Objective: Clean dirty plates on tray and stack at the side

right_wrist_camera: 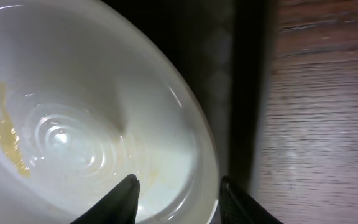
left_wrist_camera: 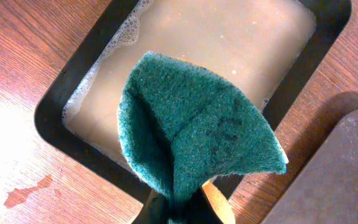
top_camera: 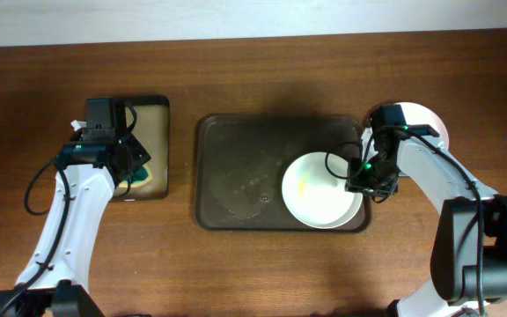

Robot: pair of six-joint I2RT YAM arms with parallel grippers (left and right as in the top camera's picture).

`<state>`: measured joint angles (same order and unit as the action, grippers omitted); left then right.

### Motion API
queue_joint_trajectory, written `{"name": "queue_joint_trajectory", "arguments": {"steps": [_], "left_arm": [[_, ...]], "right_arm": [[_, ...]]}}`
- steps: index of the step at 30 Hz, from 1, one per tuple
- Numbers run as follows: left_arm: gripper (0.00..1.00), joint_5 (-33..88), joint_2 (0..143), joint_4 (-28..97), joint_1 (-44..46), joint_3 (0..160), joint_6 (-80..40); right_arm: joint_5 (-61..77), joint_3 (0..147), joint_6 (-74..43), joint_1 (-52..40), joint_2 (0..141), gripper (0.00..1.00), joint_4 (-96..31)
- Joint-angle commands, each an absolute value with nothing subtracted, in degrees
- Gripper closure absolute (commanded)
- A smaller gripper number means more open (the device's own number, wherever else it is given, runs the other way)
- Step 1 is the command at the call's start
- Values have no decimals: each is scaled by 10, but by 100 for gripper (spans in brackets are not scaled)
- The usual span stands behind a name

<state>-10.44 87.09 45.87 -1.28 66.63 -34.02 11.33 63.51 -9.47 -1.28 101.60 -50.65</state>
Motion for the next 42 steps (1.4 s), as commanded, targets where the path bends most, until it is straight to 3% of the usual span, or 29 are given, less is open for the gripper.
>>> {"name": "queue_joint_trajectory", "arguments": {"steps": [1, 6, 17, 20, 23, 25, 33, 42], "left_arm": [[100, -100, 869, 457, -15, 665, -337], [100, -100, 869, 457, -15, 665, -337], [100, -98, 869, 456, -15, 665, -337], [100, -33, 869, 439, -14, 665, -305], [100, 35, 875, 423, -4, 665, -269], [100, 48, 886, 423, 26, 665, -269], [100, 48, 927, 421, 135, 665, -256], [100, 78, 995, 358, 245, 665, -287]], "right_arm": [[131, 631, -100, -16, 1021, 57, -505], [81, 631, -100, -15, 1027, 57, -498], [138, 631, -100, -29, 1084, 66, -471], [146, 631, -113, -62, 1085, 66, -455], [146, 631, -149, -102, 1085, 78, -426], [142, 631, -180, -138, 1085, 85, -390], [124, 631, -236, -188, 1126, 95, -342], [135, 631, -264, -212, 1140, 96, -317]]}}
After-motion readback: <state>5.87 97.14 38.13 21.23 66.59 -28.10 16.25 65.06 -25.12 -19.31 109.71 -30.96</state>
